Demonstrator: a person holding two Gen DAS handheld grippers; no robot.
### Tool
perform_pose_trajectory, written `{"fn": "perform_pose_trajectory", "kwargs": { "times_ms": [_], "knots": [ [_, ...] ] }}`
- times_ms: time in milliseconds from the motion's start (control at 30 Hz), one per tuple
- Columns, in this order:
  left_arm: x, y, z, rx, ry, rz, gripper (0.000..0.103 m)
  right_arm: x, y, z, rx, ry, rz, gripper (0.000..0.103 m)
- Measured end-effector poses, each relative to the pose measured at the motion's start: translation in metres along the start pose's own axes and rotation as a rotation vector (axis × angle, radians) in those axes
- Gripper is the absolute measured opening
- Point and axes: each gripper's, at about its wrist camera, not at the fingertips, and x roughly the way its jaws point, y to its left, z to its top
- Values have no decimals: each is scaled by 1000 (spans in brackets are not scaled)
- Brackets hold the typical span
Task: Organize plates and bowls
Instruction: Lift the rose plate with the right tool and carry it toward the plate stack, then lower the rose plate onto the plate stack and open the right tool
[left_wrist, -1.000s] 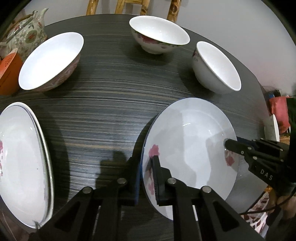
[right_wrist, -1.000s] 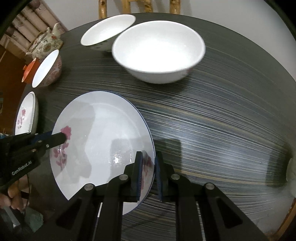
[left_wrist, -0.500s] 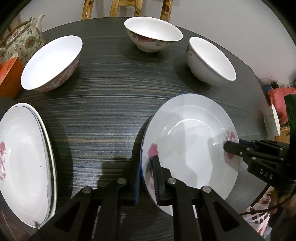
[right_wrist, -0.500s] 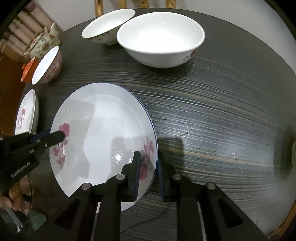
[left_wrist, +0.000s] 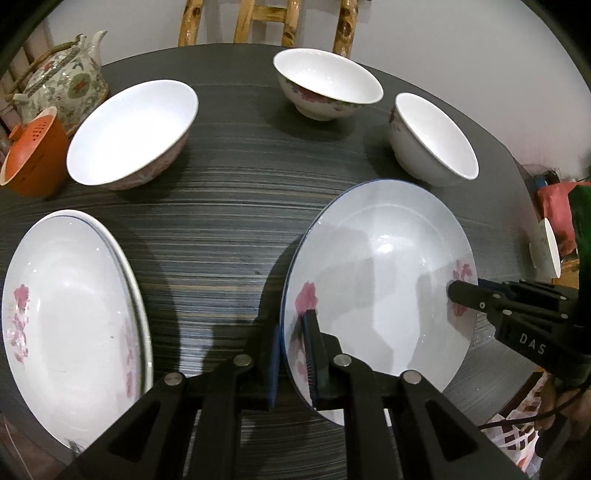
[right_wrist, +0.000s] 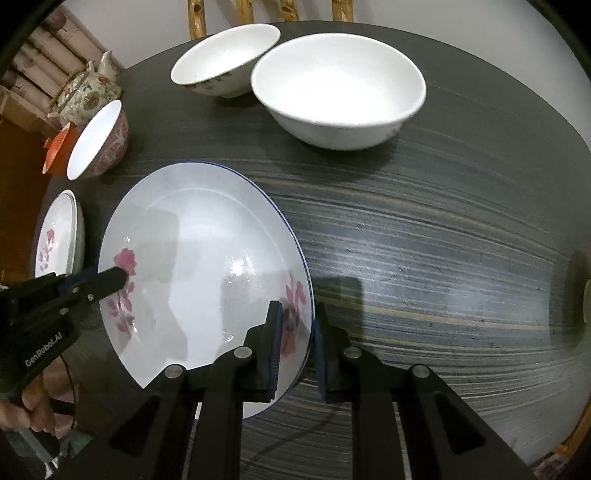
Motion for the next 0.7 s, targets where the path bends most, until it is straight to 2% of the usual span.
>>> {"fn": "perform_pose_trajectory", "kwargs": {
  "times_ms": [400,700],
  "knots": [
    [-20,14,-2,-20,-22,5,11,-13,17,10,-31,-12,-5,15],
    [-46,24,-1,-34,-62,18,11,-38,33,15,-56,-38,-7,15]
  ]
}}
